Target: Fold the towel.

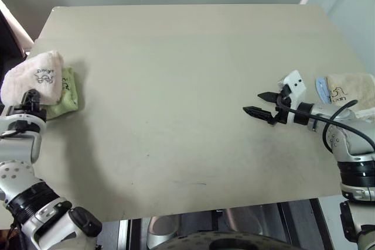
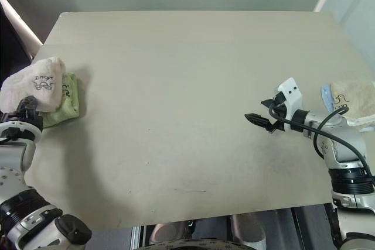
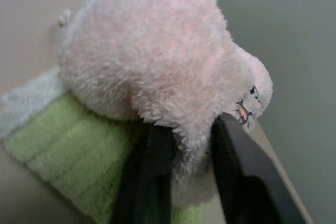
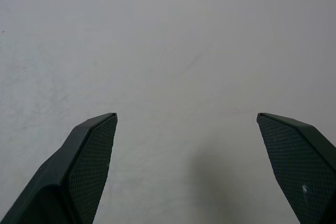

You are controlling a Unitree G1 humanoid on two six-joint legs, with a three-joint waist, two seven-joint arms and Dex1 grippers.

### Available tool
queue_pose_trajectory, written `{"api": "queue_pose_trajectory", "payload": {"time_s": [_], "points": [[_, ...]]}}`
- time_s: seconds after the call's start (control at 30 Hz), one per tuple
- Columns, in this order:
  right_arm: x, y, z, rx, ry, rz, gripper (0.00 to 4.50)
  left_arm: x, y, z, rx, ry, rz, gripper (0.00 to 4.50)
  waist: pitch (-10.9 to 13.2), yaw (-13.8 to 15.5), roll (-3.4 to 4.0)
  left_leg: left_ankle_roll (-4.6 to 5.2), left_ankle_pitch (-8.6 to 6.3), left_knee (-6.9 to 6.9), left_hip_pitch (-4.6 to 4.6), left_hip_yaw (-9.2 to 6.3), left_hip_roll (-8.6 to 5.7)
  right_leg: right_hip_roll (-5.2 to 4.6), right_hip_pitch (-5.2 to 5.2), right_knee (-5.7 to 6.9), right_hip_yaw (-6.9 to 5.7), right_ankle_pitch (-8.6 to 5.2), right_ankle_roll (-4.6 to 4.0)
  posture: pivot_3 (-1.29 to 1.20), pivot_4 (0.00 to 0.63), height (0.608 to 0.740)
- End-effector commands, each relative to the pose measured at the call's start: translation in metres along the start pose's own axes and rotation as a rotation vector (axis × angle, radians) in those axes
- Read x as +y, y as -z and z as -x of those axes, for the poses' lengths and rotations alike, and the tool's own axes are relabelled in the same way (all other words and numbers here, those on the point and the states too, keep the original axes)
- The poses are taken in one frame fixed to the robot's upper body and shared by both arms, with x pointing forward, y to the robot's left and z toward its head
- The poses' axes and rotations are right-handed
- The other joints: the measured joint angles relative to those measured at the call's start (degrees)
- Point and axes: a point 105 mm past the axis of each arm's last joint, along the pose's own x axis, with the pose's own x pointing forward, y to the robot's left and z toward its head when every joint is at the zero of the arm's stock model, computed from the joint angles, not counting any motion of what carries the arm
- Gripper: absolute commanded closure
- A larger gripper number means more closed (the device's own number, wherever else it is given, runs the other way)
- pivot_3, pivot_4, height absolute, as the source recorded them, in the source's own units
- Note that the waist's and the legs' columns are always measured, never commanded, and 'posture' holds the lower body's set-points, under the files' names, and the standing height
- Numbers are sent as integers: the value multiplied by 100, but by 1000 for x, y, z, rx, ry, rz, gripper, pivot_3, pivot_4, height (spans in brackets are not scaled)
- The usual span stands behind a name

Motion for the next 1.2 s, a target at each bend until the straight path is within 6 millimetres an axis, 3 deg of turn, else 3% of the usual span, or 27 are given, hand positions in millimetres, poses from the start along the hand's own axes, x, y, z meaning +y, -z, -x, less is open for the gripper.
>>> {"api": "queue_pose_trajectory", "payload": {"time_s": [0.03,0.23,0.4,0.53,0.67,0.83,1.03,1.2], "points": [[2,-8,2,-26,-5,42,0,-21,-2,3,10,89,19,1959,0,1,0,-1,0,0,0,0,0,1,0,0,0,0,0,0,150,740],[1,-6,3,-32,4,45,0,-23,2,7,52,127,15,22,0,1,0,-3,2,-2,3,0,0,2,1,0,1,0,0,0,150,740],[1,-8,3,-50,6,55,0,-44,14,19,145,265,27,22,1,0,-1,-3,2,-5,3,-1,0,3,1,-2,2,0,0,0,150,740],[1,-11,2,-71,3,64,0,-55,36,32,252,353,-26,22,3,2,2,-3,1,-6,4,0,-1,3,1,-4,4,0,0,0,150,740],[4,-13,5,-98,-6,88,0,-85,80,58,407,562,-223,22,3,19,2,-1,-1,-8,4,-3,-1,3,2,-9,4,-1,1,0,150,740],[8,-13,14,-117,-9,84,0,-105,121,76,538,755,-373,22,3,16,2,1,-3,-8,2,-5,0,4,2,-11,5,0,-1,0,150,740],[11,-17,27,-187,53,102,0,-141,168,97,553,1077,-481,22,4,23,6,5,-7,-9,1,-5,-1,2,2,-17,7,-2,1,0,150,740],[28,-16,38,-233,67,107,0,-154,200,119,654,1371,-541,22,3,16,6,9,-10,-9,-4,-9,2,1,2,-19,5,-5,7,0,150,740]]}}
